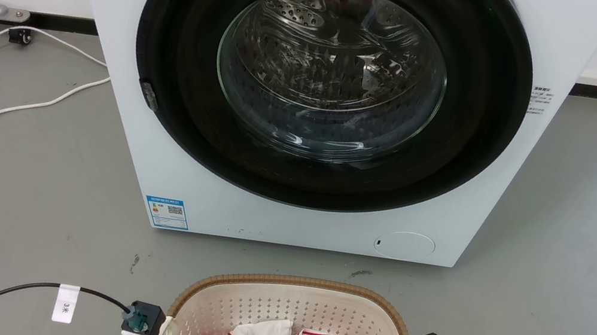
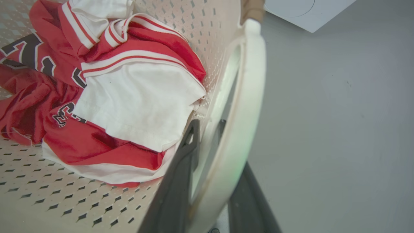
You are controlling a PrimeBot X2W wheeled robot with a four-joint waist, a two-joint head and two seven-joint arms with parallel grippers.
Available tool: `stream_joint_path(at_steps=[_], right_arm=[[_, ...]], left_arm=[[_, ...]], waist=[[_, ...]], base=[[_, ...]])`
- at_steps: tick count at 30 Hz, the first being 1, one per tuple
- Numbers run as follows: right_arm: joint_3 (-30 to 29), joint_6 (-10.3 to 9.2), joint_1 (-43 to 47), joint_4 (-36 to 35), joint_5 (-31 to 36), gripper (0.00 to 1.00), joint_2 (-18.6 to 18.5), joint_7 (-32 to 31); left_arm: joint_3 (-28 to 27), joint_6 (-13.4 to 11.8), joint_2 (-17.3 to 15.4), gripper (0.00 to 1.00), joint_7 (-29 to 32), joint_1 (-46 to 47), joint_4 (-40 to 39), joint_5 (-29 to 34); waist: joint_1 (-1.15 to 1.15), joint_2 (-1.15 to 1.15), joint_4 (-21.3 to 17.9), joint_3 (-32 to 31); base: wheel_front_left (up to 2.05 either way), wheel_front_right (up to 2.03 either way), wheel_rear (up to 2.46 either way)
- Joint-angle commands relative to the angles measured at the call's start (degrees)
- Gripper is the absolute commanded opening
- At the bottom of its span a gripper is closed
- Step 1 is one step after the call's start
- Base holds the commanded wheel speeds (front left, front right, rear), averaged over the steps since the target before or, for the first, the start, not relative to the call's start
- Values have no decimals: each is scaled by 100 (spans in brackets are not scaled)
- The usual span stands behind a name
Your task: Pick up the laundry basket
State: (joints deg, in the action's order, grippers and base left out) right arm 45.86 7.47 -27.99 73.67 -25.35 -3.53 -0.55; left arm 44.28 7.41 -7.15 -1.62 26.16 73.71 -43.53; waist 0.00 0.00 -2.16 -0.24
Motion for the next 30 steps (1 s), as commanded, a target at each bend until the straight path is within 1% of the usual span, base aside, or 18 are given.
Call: stream_joint_path(at_steps=[1, 30], right_arm=[[41, 4, 43, 29, 10, 0, -98, -5], [96, 3, 55, 30, -39, 0, -121, -4]], left_arm=[[23, 7, -103, 0, -58, 113, 1, -6], [187, 7, -121, 0, -104, 115, 10, -149]], waist=[[0, 0, -1, 0], [0, 0, -7, 7]], base=[[0, 0, 0], [0, 0, 0]])
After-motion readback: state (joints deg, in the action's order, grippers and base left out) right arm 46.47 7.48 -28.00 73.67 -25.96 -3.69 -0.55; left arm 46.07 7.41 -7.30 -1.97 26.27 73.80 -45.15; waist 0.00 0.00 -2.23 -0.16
